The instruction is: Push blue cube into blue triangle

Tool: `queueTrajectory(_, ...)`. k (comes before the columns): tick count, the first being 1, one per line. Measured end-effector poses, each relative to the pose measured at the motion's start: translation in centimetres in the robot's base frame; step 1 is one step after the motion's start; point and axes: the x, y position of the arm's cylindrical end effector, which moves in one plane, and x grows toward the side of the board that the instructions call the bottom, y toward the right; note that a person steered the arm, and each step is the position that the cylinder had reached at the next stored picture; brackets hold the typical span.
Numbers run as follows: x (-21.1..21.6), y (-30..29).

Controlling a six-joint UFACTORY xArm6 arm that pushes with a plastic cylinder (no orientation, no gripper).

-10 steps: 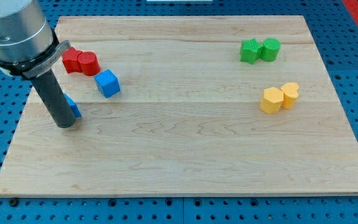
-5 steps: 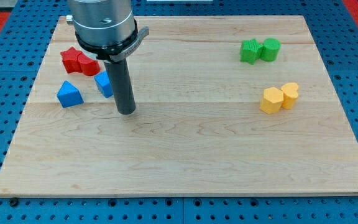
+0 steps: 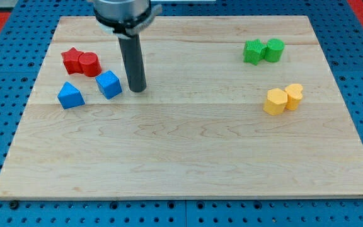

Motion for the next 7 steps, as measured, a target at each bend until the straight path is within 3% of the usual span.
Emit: queueTrajectory(7,1.0,-3.5)
